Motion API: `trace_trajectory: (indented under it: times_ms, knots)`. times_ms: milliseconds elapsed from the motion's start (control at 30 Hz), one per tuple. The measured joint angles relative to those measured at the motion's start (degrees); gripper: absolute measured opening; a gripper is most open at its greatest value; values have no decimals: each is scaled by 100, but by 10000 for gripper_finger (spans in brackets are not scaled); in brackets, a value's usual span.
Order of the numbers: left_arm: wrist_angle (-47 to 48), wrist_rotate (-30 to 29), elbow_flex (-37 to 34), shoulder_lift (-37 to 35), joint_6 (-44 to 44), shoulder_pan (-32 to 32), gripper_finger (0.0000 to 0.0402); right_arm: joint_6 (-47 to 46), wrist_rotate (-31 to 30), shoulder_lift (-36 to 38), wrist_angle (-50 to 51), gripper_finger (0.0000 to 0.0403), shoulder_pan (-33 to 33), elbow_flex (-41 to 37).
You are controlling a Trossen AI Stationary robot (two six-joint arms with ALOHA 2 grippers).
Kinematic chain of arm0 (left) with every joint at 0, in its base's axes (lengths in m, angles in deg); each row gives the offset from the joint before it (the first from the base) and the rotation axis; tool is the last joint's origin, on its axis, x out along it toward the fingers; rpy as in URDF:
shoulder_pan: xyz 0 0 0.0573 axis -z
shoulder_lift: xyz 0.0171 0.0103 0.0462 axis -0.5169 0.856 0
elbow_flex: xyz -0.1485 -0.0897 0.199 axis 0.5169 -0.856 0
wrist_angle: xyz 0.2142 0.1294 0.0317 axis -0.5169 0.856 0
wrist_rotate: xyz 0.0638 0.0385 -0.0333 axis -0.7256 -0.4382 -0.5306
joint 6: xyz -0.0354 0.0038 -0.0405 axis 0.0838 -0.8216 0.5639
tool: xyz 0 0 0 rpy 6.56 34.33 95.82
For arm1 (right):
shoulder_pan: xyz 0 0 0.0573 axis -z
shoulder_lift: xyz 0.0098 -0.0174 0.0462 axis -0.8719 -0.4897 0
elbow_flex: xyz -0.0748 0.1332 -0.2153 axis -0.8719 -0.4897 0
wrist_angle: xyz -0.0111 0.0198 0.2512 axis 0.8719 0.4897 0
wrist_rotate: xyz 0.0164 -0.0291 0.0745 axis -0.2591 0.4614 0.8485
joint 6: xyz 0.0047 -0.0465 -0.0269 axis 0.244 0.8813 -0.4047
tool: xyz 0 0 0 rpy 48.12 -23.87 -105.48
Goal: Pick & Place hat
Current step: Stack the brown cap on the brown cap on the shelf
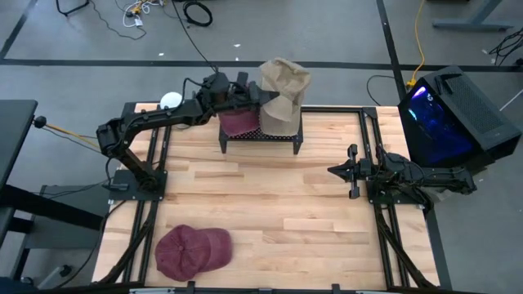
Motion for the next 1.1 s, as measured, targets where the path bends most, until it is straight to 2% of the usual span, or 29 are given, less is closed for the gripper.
trace_trajectory:
  times_ms: [167,400,800,1100]
  knots:
    - [-371,150,0,0,-42,2,12,0,0,-1,0,10,1,0]
    - [-342,123,0,-2,-41,-2,12,0,0,-1,0,10,-1,0]
    - [-713,48,0,371,154,-33,12,0,0,-2,0,10,0,0]
    - [-484,48,0,457,130,-37,22,0,0,-2,0,10,1,0]
